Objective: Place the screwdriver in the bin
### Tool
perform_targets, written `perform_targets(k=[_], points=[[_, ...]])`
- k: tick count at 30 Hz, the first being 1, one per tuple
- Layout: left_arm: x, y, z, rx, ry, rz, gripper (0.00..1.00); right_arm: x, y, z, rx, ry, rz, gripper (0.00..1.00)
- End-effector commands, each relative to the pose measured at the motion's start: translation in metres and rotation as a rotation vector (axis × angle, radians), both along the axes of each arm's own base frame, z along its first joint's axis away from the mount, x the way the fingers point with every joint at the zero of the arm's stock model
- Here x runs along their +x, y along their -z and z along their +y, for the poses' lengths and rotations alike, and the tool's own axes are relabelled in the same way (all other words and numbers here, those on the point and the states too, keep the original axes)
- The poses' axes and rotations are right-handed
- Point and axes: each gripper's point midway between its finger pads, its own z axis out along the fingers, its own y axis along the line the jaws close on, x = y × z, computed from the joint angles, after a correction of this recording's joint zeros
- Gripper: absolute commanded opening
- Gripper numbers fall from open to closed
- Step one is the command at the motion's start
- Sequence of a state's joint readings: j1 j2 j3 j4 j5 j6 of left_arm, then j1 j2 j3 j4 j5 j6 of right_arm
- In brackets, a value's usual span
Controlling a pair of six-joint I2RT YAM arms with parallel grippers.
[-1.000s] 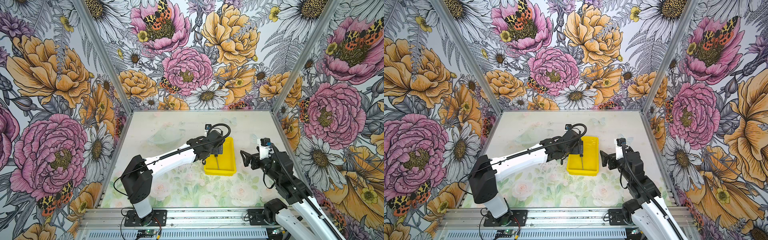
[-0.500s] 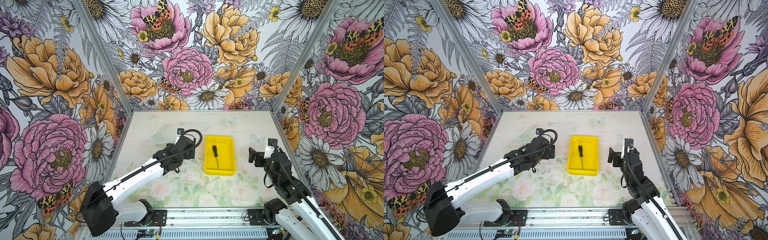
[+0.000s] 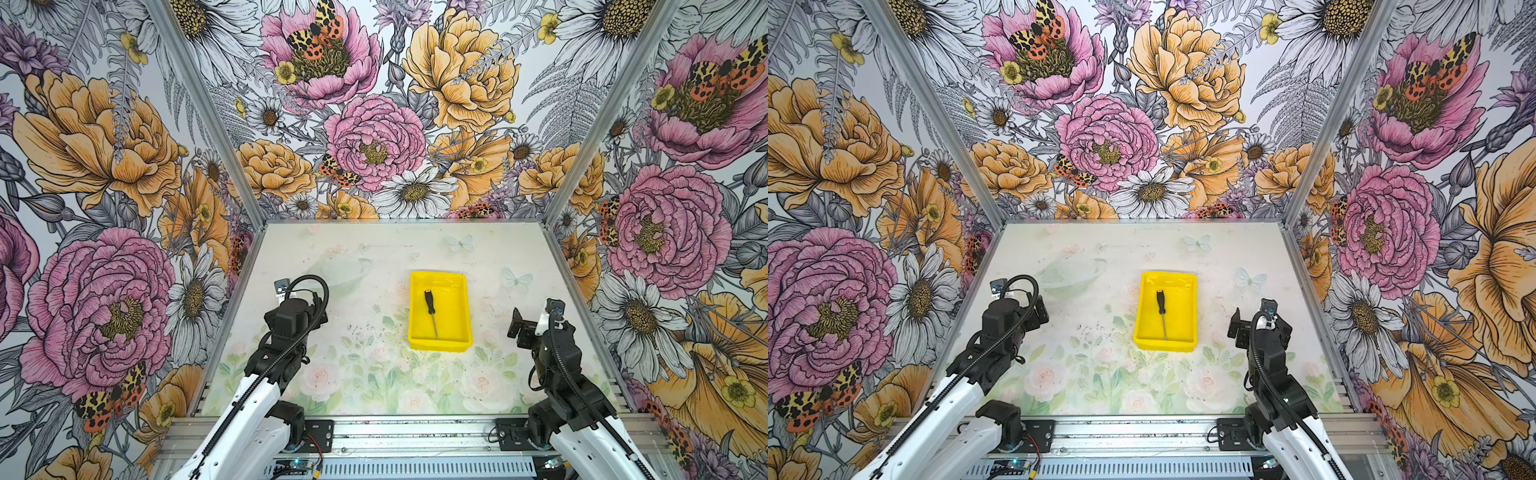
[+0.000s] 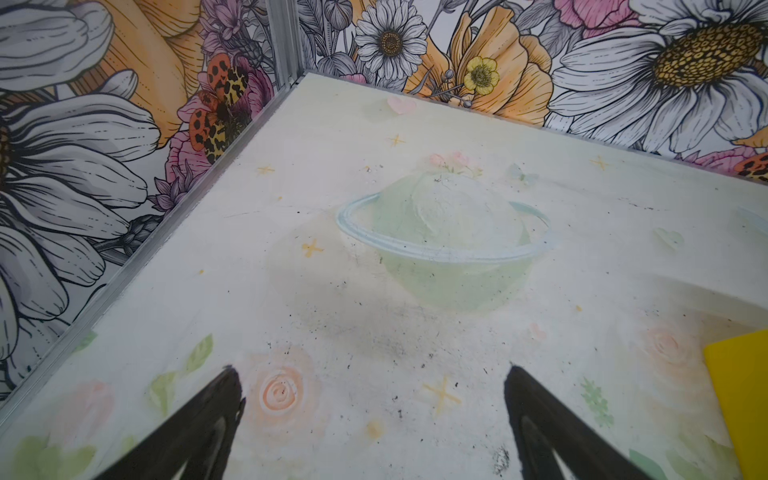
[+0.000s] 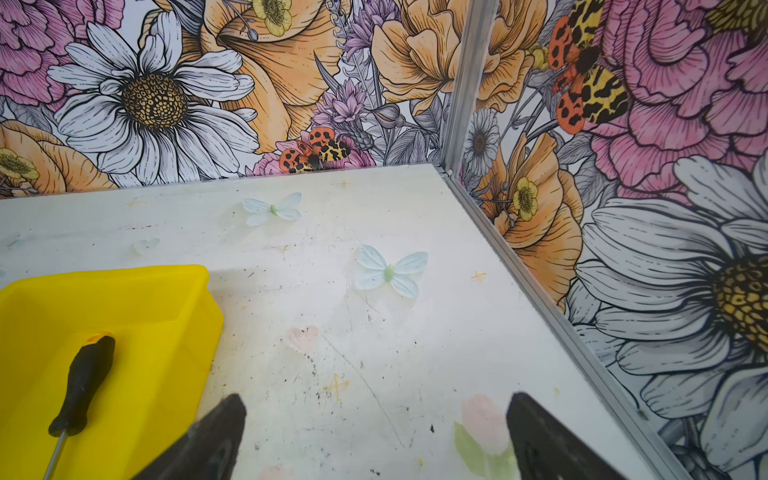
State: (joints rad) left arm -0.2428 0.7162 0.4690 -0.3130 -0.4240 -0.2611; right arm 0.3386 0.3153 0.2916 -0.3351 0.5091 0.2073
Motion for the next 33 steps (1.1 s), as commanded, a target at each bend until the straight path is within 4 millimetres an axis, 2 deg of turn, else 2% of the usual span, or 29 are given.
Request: perform_targets(k=[1,6,14,20,24,32,33], points=[[0.008,-0.008,-0.011,0.053,0.111,-0.067,0.99,0.007,-0.007,-0.003,-0.066,0.005,-0.061,1.0],[0.011,0.006,0.007,0.088,0.053,-0.076,0.99,0.017,0.02,-0.005,-0.087,0.023,-0.024,1.0],[0.029,0.03,0.025,0.039,-0.017,-0.113,0.99,0.048,0.025,0.007,-0.115,-0.044,-0.024,1.0],[0.05,0.025,0.023,0.054,0.004,-0.175,0.99,0.064,0.027,0.005,-0.115,-0.052,-0.031,0.99],[0.063,0.023,0.024,0.053,0.01,-0.196,0.99,0.071,0.025,-0.005,-0.097,-0.014,-0.054,1.0],[0.09,0.02,0.018,0.055,0.058,-0.242,0.99,0.089,0.025,-0.015,-0.07,0.01,-0.077,0.99],[0.094,0.019,0.012,0.045,0.096,-0.248,0.99,0.091,0.025,-0.016,-0.068,0.012,-0.083,0.99]])
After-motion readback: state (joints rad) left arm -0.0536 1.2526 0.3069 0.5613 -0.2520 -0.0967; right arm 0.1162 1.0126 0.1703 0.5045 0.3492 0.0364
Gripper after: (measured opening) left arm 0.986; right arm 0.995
